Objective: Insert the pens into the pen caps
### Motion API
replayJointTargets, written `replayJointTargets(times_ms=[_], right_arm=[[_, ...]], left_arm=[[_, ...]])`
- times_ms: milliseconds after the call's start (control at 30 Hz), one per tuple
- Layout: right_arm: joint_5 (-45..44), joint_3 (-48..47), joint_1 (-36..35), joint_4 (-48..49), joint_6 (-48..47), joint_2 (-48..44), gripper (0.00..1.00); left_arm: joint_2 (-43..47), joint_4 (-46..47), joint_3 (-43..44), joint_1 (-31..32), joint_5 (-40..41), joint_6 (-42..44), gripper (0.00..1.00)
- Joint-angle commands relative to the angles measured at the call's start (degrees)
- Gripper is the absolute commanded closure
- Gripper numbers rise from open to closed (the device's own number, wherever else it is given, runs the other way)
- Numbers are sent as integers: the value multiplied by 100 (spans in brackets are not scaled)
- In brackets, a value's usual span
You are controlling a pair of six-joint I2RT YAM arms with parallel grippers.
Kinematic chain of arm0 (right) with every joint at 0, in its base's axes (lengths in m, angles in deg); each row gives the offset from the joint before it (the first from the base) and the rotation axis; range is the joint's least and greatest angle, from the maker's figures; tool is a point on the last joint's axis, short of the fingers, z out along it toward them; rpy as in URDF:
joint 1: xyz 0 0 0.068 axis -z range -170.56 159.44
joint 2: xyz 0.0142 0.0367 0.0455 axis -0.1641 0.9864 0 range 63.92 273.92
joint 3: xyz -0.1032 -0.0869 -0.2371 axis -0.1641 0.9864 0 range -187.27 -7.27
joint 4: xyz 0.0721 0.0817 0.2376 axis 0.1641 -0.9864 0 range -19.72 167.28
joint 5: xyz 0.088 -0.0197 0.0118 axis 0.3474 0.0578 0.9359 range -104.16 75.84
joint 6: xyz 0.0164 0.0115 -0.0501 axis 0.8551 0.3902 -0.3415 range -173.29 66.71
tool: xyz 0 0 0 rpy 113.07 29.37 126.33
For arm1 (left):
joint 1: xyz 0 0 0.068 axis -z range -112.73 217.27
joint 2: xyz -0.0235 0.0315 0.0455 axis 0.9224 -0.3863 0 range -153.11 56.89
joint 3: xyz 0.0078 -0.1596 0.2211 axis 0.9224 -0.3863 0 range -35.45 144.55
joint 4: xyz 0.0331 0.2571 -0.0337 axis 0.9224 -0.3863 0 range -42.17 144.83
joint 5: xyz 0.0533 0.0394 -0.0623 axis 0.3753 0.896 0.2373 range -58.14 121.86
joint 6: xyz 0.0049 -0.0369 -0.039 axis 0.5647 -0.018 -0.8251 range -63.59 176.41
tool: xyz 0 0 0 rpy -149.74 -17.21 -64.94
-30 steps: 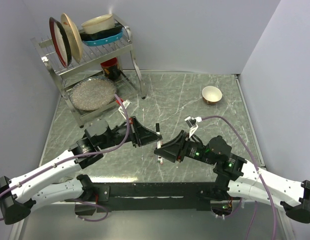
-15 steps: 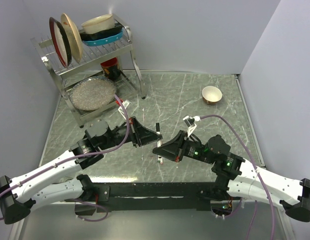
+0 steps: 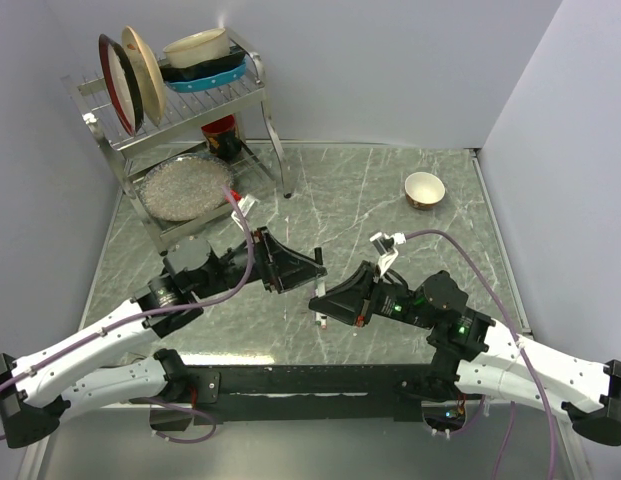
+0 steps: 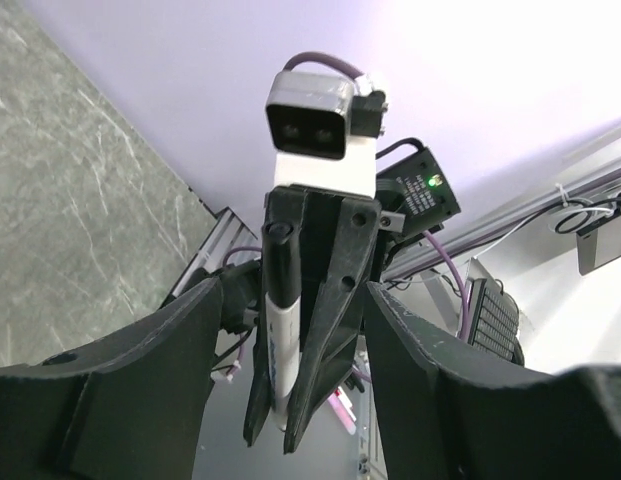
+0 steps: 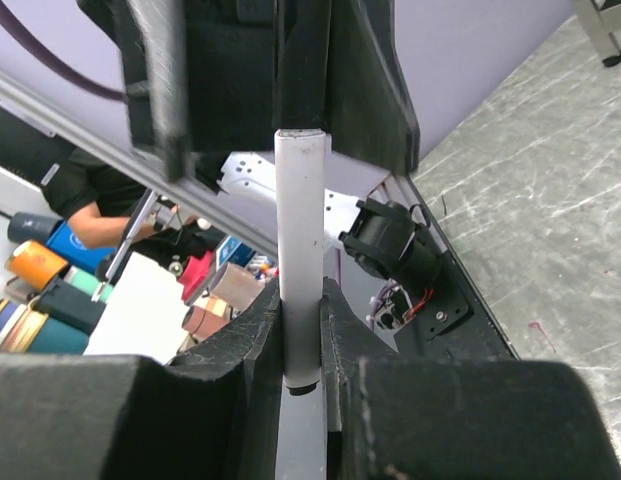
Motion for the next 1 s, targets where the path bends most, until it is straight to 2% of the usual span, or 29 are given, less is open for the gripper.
replayJointTargets(times_ms=[0, 400, 600, 700, 733, 900, 933, 967], right_arm=[[281, -225, -38, 340, -74, -1, 100], [325, -296, -152, 322, -74, 131, 100], [352, -348, -178, 322, -91, 148, 100], [360, -383, -196, 322, -91, 148, 100], [352, -392, -196, 322, -91, 140, 100], [237, -593, -196, 208, -205, 201, 100], [237, -647, -196, 121, -293, 236, 100], [150, -708, -196, 51, -346, 262, 100]], left_arm=[[89, -78, 325, 28, 196, 290, 37], [27, -429, 695, 28, 583, 606, 40], [-34, -474, 756, 28, 584, 642, 45], [-78, -447, 765, 19, 496, 624, 54], [-87, -430, 774, 28, 461, 615, 62], [-61, -386, 651, 28, 188, 501, 79], [-43, -403, 616, 28, 136, 492, 88], [-17, -386, 572, 28, 109, 492, 93]])
